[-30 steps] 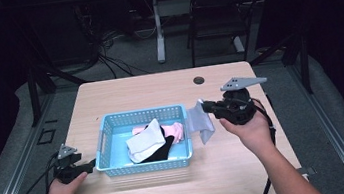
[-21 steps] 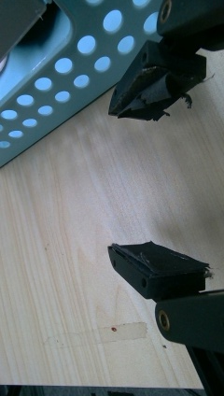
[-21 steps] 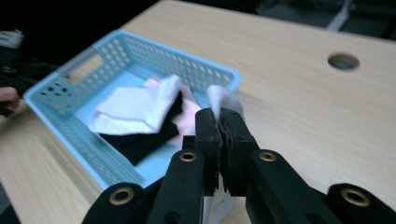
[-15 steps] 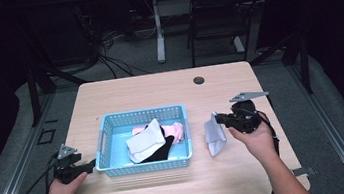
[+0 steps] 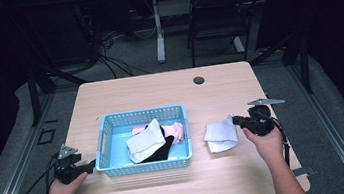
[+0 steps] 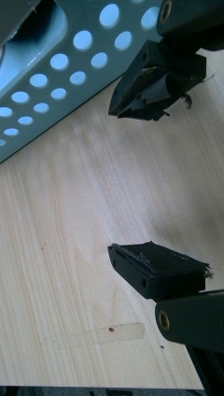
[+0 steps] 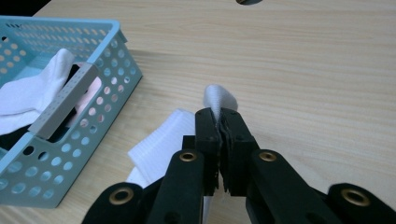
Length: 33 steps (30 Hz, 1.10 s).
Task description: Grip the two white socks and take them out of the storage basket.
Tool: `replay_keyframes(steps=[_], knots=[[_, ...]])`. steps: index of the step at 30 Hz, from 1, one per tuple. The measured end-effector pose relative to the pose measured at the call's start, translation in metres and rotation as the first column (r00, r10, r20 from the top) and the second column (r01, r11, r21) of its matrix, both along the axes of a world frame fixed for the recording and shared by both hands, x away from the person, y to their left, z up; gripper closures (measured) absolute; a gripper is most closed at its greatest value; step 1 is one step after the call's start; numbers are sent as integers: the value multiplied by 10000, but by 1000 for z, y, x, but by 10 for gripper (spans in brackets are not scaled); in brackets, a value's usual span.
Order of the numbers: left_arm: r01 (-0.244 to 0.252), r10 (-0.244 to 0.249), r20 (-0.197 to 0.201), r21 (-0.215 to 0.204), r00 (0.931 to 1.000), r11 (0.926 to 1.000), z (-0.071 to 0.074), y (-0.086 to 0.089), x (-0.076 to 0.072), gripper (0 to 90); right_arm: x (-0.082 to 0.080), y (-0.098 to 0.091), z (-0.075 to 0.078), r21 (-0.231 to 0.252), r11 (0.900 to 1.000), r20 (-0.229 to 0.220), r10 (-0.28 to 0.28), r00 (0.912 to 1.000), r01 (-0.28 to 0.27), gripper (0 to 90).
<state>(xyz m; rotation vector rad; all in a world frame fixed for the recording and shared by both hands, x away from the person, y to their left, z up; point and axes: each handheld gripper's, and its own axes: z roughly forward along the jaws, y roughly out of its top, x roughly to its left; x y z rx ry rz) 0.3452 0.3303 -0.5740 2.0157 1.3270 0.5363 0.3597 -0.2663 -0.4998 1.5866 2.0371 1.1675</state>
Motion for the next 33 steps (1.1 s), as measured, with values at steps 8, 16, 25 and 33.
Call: replay_keyframes(steps=[8,16,25,33], knots=[[-15,15,1,-16,10000,10000,0,0,0,273,3,-5,-19,-138,9992,-194,-368,9991,366,857],[-32,32,-8,-40,10000,10000,0,0,0,273,2,-5,-22,-80,9992,-157,-397,9991,395,794],[-27,27,5,-55,10000,10000,0,1,0,273,1,0,-21,-255,9987,116,-443,9989,446,649],[-23,23,8,-57,10000,10000,0,1,-1,273,3,10,-18,-393,9992,68,-90,9999,92,590]])
